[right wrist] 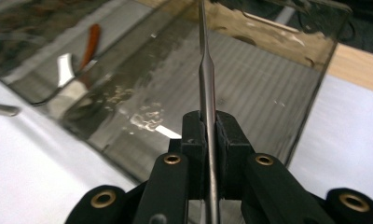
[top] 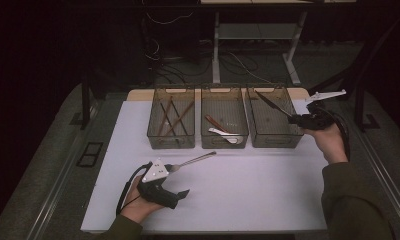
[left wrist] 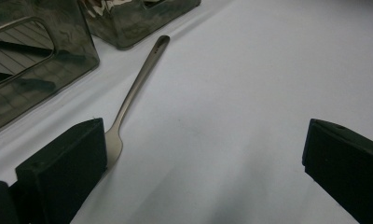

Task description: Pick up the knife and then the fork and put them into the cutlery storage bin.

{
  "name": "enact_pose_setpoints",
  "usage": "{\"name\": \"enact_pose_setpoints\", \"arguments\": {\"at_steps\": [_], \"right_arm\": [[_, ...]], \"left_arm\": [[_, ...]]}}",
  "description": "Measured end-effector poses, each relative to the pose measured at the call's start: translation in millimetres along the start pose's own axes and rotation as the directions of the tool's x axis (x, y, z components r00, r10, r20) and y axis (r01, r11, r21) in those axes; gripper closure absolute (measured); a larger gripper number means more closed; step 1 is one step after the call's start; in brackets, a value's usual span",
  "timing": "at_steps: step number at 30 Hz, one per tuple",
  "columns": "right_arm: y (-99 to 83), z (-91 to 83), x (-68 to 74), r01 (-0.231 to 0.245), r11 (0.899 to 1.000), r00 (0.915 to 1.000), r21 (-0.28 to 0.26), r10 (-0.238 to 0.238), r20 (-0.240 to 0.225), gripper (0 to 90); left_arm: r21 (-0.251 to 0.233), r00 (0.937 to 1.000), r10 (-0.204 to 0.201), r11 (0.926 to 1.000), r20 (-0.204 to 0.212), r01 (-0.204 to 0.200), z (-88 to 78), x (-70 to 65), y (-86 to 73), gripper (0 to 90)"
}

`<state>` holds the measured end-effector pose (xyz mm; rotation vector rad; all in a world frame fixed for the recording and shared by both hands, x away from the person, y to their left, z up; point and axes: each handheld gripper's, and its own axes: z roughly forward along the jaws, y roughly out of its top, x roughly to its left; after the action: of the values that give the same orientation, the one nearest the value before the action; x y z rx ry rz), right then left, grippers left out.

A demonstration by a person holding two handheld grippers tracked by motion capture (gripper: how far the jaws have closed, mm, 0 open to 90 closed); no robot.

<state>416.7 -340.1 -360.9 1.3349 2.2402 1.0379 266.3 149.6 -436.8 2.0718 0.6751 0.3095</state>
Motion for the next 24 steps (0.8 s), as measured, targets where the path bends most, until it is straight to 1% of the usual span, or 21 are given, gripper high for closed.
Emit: {"name": "enact_pose_setpoints", "arguments": {"at_steps": [3,6,11,14,15,16,18,22,24], "right_arm": [[0.3,9.6,-1.3,-0.002,1.0,0.9999,0.031,0.002,0.012,82.6],[0.6,20.1,0.8,0.007,0.998,0.9996,0.067,-0.009,0.027,82.6],[1.4,34.2,3.4,0.019,0.992,0.999,0.123,-0.024,0.037,82.0],[0.6,39.0,4.6,0.025,0.99,0.9987,0.136,-0.031,0.042,80.3],[0.2,39.3,3.7,0.027,0.991,0.9985,0.128,-0.032,0.044,79.5],[0.4,38.5,3.1,0.015,0.993,0.9988,0.117,-0.02,0.045,77.1],[1.4,35.3,1.8,0.005,0.995,0.9989,0.101,-0.01,0.046,73.7],[0.9,27.4,-1.2,-0.012,0.998,0.9994,0.058,0.01,0.032,64.0],[0.0,21.2,-2.6,-0.033,0.999,0.9994,0.028,0.033,0.009,57.4]], "left_arm": [[0.003,0.9999,0.003,1.0,0.01,-0.003,0.4,-0.9,0.2,0.0],[0.011,0.9998,0.007,0.9999,0.017,-0.007,1.4,-1.3,-0.4,0.0],[0.016,0.9997,0.008,0.9998,0.024,-0.008,2.1,-1.6,-0.8,0.0],[0.017,0.9996,0.009,0.9998,0.027,-0.009,1.9,-1.5,-0.9,0.0],[0.017,0.9996,0.008,0.9998,0.027,-0.008,1.8,-1.6,-1.0,0.0],[0.017,0.9996,0.008,0.9998,0.027,-0.009,1.7,-1.5,-1.0,0.0],[0.017,0.9996,0.008,0.9998,0.027,-0.008,1.7,-1.6,-0.9,0.0],[0.015,0.9995,0.01,0.9998,0.029,-0.01,2.0,-2.2,-0.7,0.0],[0.017,0.9995,0.01,0.9998,0.029,-0.01,2.0,-2.2,-0.7,0.0]]}}
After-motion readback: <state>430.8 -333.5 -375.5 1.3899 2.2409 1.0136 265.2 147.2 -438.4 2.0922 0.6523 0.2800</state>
